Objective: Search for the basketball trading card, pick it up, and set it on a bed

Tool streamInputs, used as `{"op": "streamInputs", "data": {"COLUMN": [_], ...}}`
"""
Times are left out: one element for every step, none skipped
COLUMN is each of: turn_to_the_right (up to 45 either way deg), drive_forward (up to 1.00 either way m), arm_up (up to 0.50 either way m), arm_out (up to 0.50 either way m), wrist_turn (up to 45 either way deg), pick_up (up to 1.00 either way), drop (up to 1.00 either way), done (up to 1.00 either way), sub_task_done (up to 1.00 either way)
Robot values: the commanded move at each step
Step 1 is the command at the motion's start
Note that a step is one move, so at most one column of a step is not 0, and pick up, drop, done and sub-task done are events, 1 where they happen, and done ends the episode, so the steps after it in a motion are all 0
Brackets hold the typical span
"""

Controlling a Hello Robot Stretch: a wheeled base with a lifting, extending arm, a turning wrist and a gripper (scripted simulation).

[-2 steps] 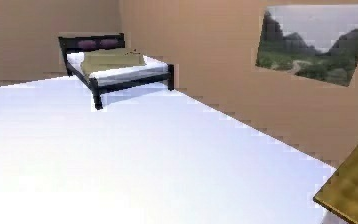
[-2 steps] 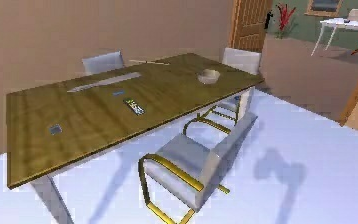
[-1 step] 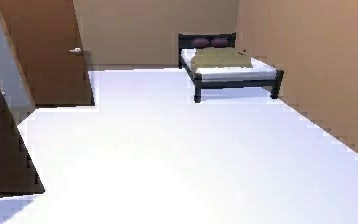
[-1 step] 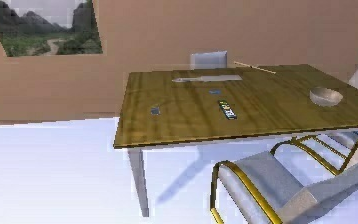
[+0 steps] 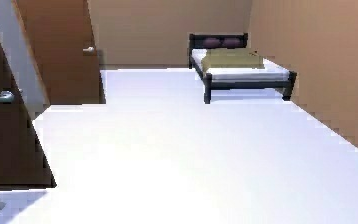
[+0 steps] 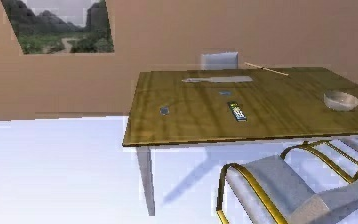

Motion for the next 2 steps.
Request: {"op": "streamInputs", "data": {"turn_to_the_right": [45.0,45.0], "drive_forward": [0.00,0.00], "arm_up": [0.00,0.00], "arm_out": [0.00,0.00], "wrist_turn": [0.0,0.0], "pick_up": [0.00,0.00], "drop": [0.00,0.00], "done": [0.00,0.00], "sub_task_done": [0.00,0.00]}}
